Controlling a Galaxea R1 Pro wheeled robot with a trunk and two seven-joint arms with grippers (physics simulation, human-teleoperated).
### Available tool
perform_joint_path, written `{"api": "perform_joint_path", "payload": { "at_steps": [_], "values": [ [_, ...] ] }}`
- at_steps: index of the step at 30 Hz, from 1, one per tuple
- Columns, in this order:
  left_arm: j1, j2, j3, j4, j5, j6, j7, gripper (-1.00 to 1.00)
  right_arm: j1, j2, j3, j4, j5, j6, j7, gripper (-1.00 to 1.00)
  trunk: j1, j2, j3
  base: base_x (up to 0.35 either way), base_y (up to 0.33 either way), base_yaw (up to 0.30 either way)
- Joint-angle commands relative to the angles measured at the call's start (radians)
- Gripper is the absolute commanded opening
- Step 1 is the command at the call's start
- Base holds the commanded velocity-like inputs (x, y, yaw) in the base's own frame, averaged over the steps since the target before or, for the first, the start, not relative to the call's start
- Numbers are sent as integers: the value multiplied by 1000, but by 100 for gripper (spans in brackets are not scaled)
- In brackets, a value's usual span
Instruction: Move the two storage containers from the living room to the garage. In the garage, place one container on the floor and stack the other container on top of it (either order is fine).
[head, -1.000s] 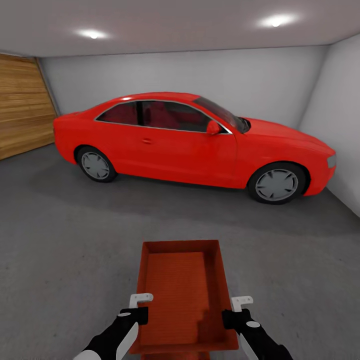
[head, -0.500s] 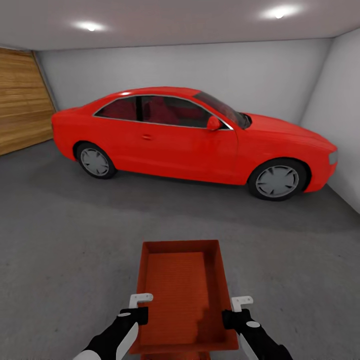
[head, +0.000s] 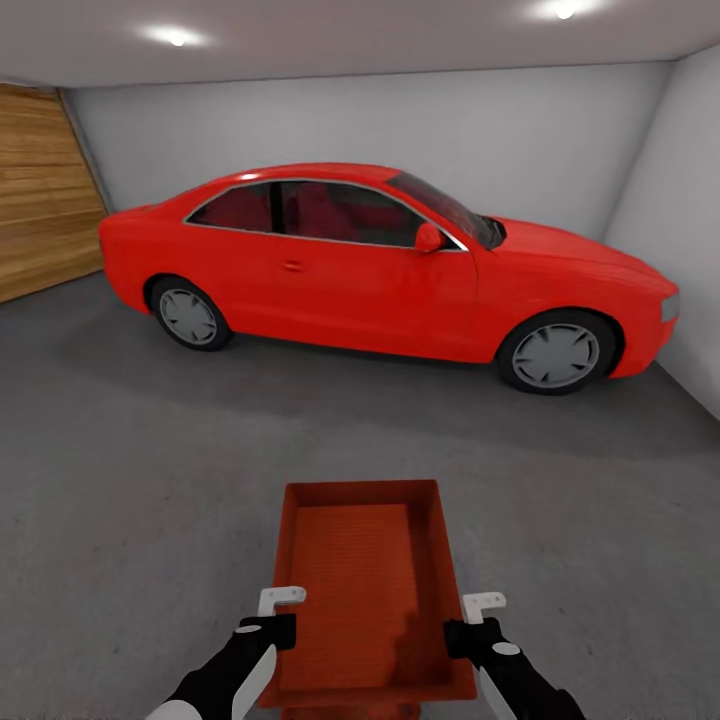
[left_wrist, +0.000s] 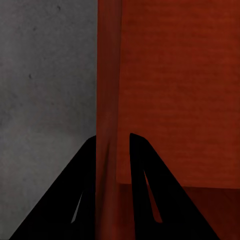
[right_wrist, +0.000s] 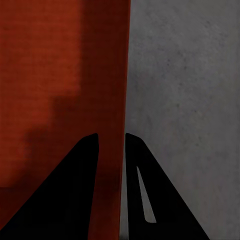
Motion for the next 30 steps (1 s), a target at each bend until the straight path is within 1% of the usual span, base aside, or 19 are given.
{"api": "perform_joint_path", "payload": {
  "at_steps": [1,30],
  "values": [
    [-1,-64,0,-40,-10,5,10,-100,0,62,-1,1,-2,6,-2,-100,0,-2,-4,0,0,0],
    [0,-69,0,-40,-9,7,10,-100,0,62,-1,9,-2,5,-2,-100,0,-2,-50,0,0,0]
  ]
}}
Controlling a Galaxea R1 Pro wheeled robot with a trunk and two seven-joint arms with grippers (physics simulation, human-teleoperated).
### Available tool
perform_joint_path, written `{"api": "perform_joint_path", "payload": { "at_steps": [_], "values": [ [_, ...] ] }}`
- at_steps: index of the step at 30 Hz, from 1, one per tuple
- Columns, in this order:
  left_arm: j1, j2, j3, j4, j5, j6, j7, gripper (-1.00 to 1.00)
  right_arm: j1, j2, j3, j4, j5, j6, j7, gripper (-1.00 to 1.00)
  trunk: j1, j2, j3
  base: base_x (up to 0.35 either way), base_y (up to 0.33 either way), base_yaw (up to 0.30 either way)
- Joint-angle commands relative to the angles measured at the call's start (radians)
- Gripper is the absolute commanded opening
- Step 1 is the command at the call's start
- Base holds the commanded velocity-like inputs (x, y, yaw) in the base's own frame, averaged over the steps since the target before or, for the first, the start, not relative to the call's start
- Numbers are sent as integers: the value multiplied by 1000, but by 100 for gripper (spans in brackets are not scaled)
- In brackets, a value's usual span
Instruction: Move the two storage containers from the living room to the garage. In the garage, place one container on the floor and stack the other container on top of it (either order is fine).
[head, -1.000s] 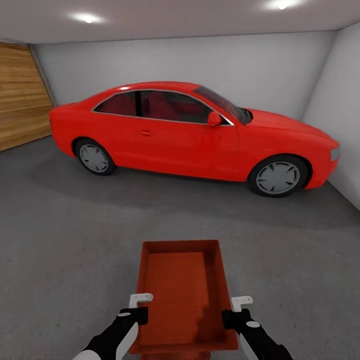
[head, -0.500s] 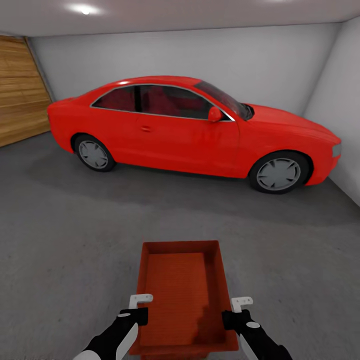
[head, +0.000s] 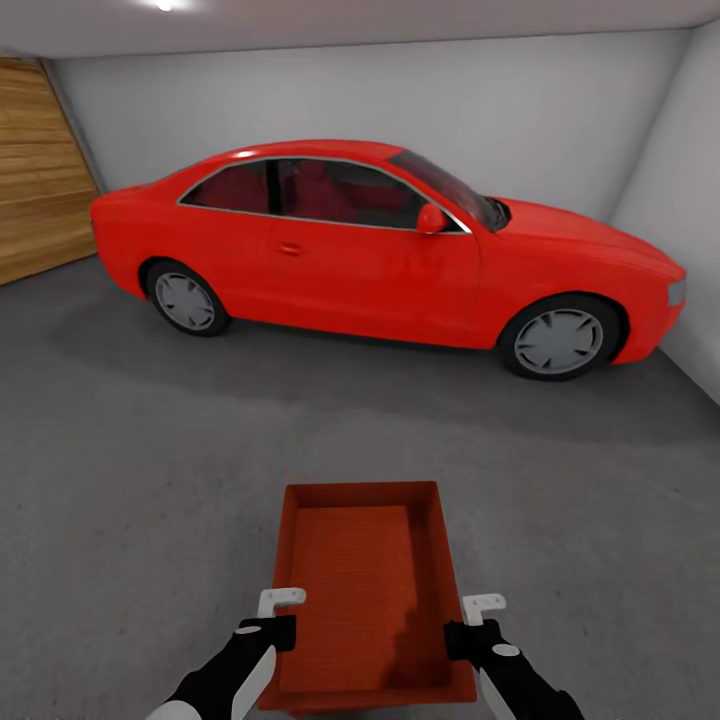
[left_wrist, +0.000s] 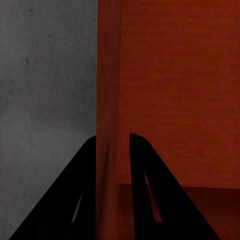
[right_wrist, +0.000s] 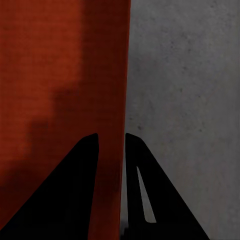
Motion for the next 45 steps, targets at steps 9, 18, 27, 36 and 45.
{"api": "perform_joint_path", "payload": {
  "at_steps": [9,18,27,36,45],
  "values": [
    [-1,-71,1,-44,-10,6,11,-100,0,60,0,2,-2,6,-2,-100,0,-2,-16,0,0,0],
    [-1,-71,0,-43,-9,6,11,-100,0,60,0,4,-2,6,-3,-100,0,-2,-31,0,0,0],
    [-1,-71,-1,-44,-9,6,11,-100,0,60,0,5,-2,6,-4,-100,0,-2,-46,0,0,0],
    [-1,-71,-1,-44,-8,6,11,-100,0,60,0,5,-2,5,-5,-100,0,-2,-49,0,0,0],
    [-1,-72,-1,-44,-8,6,11,-100,0,60,0,12,-1,-4,-11,-100,0,-2,-49,0,0,0]
  ]
}}
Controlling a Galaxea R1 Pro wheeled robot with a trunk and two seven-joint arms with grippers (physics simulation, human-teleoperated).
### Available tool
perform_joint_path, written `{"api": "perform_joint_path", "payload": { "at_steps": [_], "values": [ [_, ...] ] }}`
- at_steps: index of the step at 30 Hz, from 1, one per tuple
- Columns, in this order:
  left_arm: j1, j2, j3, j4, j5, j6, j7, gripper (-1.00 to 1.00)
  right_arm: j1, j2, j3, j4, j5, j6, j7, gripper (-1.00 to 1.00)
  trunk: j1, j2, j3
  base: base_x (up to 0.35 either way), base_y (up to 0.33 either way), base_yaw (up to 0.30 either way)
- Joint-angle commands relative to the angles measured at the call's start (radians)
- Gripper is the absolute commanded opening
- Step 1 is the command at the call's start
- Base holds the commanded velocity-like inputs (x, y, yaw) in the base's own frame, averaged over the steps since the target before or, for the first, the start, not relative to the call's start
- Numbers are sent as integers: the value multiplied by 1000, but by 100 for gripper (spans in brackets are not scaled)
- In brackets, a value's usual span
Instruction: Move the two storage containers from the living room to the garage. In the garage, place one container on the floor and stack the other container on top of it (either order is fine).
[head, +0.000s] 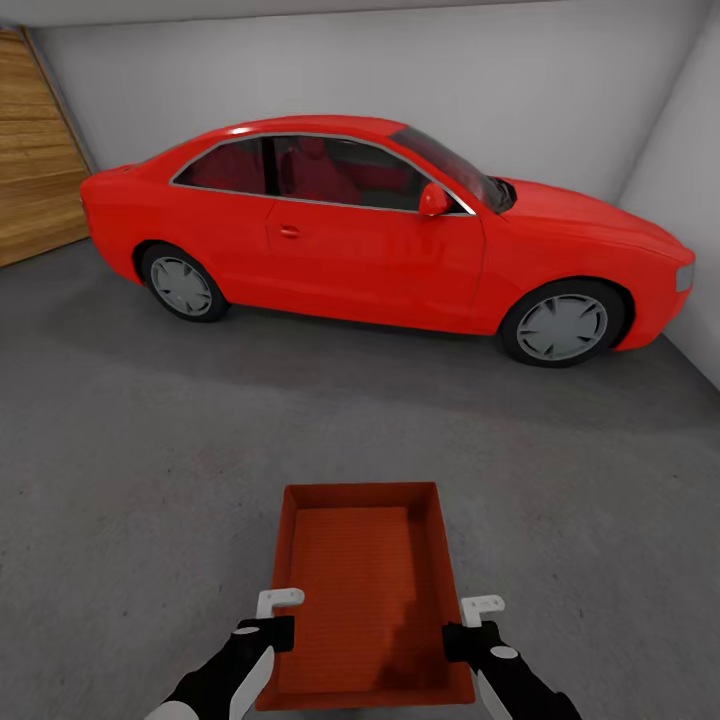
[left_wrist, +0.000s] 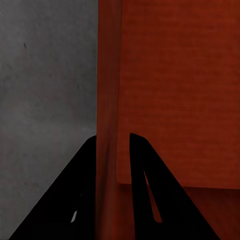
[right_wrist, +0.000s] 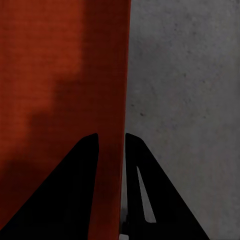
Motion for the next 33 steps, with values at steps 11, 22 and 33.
{"api": "perform_joint_path", "payload": {
  "at_steps": [11,22,33],
  "values": [
    [0,-79,12,-46,-22,7,12,-100,0,54,-3,2,2,8,-1,-100,0,-2,-2,0,0,0],
    [0,-81,12,-45,-23,7,12,-100,0,54,-3,1,2,12,-1,-100,0,-2,-17,0,0,0],
    [-1,-81,12,-45,-23,7,12,-100,0,54,-3,2,2,11,-1,-100,0,-2,-35,0,0,0]
  ]
}}
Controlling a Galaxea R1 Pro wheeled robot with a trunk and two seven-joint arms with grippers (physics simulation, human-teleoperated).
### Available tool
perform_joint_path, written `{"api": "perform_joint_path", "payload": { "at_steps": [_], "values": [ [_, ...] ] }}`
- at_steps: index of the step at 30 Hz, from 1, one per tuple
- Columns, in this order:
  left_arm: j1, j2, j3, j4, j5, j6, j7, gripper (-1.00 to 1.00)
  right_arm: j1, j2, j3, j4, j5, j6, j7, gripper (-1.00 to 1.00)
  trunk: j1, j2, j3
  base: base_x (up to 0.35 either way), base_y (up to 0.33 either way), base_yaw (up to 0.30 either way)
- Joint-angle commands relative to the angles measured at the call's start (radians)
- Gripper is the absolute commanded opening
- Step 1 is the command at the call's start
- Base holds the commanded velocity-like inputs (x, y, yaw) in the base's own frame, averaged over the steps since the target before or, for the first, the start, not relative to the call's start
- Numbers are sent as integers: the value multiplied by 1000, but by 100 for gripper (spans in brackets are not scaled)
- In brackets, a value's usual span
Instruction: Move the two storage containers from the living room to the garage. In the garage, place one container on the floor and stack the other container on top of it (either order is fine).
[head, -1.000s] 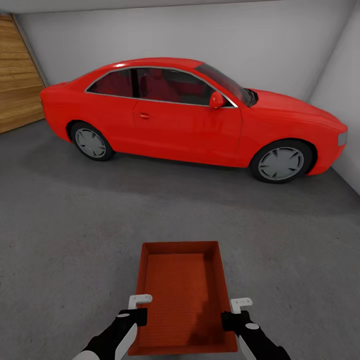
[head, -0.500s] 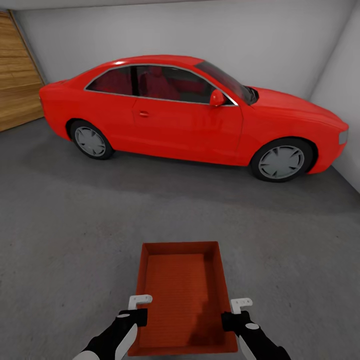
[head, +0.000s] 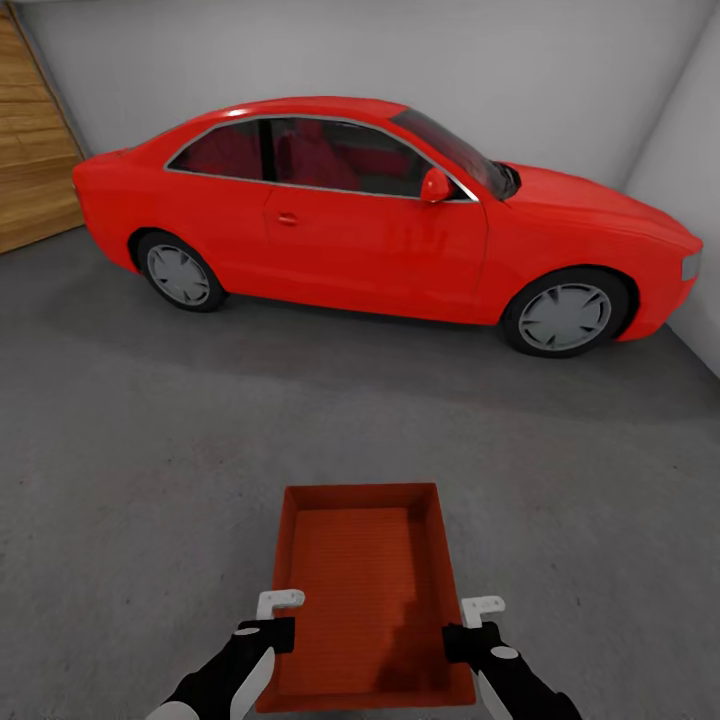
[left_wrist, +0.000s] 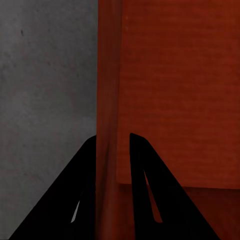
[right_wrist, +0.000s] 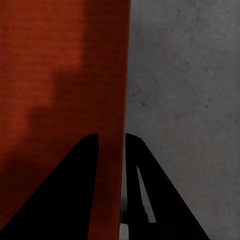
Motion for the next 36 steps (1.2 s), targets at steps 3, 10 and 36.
{"api": "perform_joint_path", "payload": {
  "at_steps": [3,10,36],
  "values": [
    [0,-78,8,-51,-20,7,12,-100,0,57,-5,1,3,7,-3,-100,0,-2,-7,0,0,0],
    [-1,-79,8,-51,-20,7,12,-100,0,56,-5,1,3,6,-3,-100,0,-2,-18,0,0,0],
    [-1,-81,7,-51,-20,7,12,-100,0,58,-5,1,3,5,-3,-100,0,-2,-59,0,0,0]
  ]
}}
